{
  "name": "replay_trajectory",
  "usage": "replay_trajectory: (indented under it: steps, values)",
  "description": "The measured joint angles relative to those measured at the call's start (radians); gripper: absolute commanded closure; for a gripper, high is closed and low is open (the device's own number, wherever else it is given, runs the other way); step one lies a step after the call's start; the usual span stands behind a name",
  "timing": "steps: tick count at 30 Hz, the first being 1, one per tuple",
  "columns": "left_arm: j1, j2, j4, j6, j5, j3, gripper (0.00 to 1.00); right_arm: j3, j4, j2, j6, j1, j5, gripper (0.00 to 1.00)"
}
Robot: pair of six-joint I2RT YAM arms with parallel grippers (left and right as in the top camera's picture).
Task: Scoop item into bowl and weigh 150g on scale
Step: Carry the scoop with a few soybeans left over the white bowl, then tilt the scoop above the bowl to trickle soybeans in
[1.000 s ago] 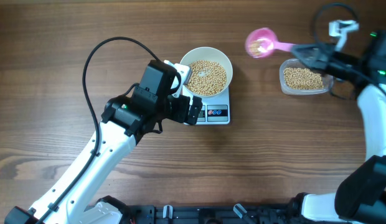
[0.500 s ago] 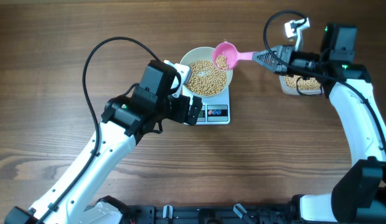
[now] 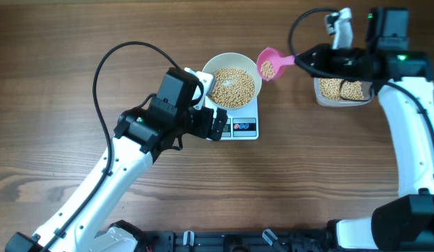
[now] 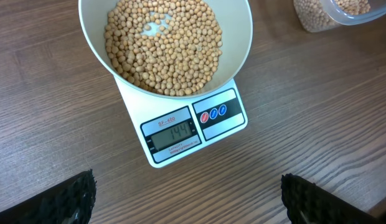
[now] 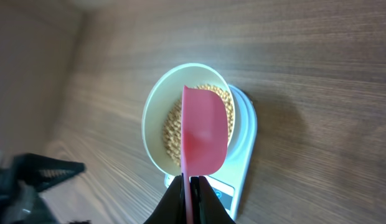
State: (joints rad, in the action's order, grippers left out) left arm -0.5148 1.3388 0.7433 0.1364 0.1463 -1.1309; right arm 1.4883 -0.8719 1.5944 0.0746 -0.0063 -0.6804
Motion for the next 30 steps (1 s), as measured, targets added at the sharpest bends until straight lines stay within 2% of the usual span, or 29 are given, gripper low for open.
replay_trajectory:
  steps: [6, 13, 26, 30]
  values:
    - [0.0, 0.0, 0.0, 0.0, 0.0, 0.0, 0.0, 0.0, 0.048, 0.0, -0.052, 0.148, 0.135, 0.96]
    - [0.0, 0.0, 0.0, 0.0, 0.0, 0.0, 0.0, 0.0, 0.105, 0.0, -0.226, 0.214, 0.238, 0.96]
    - [0.0, 0.0, 0.0, 0.0, 0.0, 0.0, 0.0, 0.0, 0.156, 0.0, -0.483, 0.243, 0.256, 0.96]
    - [0.0, 0.0, 0.0, 0.0, 0.0, 0.0, 0.0, 0.0, 0.163, 0.0, -0.512, 0.243, 0.259, 0.96]
